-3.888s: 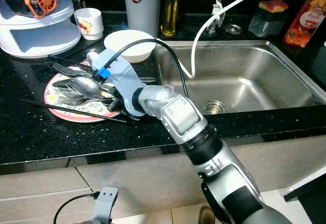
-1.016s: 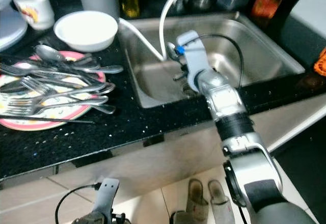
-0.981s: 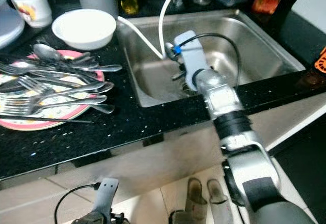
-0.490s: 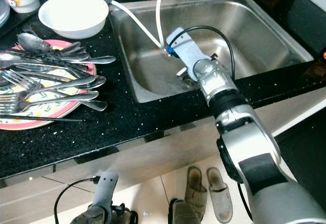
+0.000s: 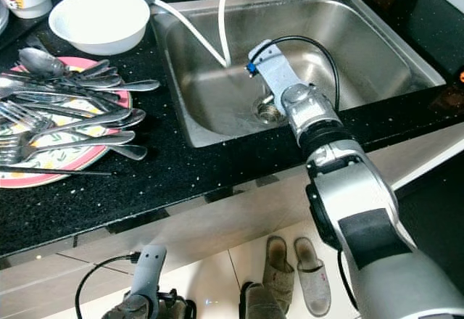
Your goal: Kitchen organization
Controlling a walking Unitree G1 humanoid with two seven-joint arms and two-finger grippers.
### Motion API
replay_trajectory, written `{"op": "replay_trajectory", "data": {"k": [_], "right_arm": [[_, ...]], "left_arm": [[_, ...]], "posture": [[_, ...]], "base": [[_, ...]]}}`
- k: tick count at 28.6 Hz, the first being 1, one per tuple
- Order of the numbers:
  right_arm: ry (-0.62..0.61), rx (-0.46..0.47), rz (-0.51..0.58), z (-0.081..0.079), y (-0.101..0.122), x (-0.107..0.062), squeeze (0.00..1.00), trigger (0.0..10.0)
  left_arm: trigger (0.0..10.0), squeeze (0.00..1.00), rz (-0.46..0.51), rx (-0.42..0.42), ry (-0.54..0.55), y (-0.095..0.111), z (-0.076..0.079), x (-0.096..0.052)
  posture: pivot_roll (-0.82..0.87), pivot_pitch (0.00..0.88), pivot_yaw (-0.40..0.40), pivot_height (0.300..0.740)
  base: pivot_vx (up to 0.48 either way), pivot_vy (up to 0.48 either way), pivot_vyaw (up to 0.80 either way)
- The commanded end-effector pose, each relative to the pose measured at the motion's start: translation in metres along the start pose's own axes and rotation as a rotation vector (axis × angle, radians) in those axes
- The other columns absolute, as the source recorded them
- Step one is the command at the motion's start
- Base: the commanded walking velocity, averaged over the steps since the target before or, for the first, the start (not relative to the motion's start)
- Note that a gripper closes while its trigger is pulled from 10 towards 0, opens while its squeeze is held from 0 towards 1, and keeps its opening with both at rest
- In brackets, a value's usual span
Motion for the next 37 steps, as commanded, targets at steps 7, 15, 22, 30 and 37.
{"op": "replay_trajectory", "data": {"k": [7, 15, 22, 30, 37], "right_arm": [[0.185, 0.323, 0.273, 0.007, 0.059, -0.016, 0.29, 10.0], [0.640, 0.557, 0.875, 0.009, 0.121, -0.086, 0.00, 10.0], [0.826, 0.658, 0.888, -0.019, 0.115, -0.096, 0.00, 10.0], [0.849, 0.487, 0.814, -0.070, 0.095, -0.095, 0.00, 10.0], [0.914, 0.390, 0.764, -0.090, 0.084, -0.100, 0.00, 10.0]], "left_arm": [[10.0, 0.00, -0.362, -0.018, -0.065, -0.113, 0.024, -0.018], [10.0, 0.00, -0.313, -0.003, -0.103, -0.095, 0.024, -0.014], [10.0, 0.00, -0.292, 0.025, -0.109, -0.086, 0.021, -0.011], [10.0, 0.00, -0.267, 0.049, -0.104, -0.075, 0.017, -0.008], [10.0, 0.00, -0.271, 0.076, -0.068, -0.071, 0.011, -0.007]], "posture": [[0.06, 0.290, -0.136, 0.740], [0.07, 0.203, -0.126, 0.740], [0.07, 0.164, -0.117, 0.740], [0.08, 0.130, -0.114, 0.740], [0.11, 0.119, -0.117, 0.740]], "base": [[0.000, 0.000, 0.00], [0.000, 0.000, 0.00], [0.000, 0.000, 0.00], [0.000, 0.000, 0.58], [0.000, 0.000, 0.77]]}}
Point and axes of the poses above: a point about 5 cm out from each wrist's last joint towards the gripper, its own x axis pointing out of the wrist towards the gripper, its own y axis along the axis of the wrist's last joint, z = x × y, the point moved 3 cm from there along x, pointing out of the wrist towards the gripper, and after that the axes turned 10 degrees about x, right-handed, at the moved point
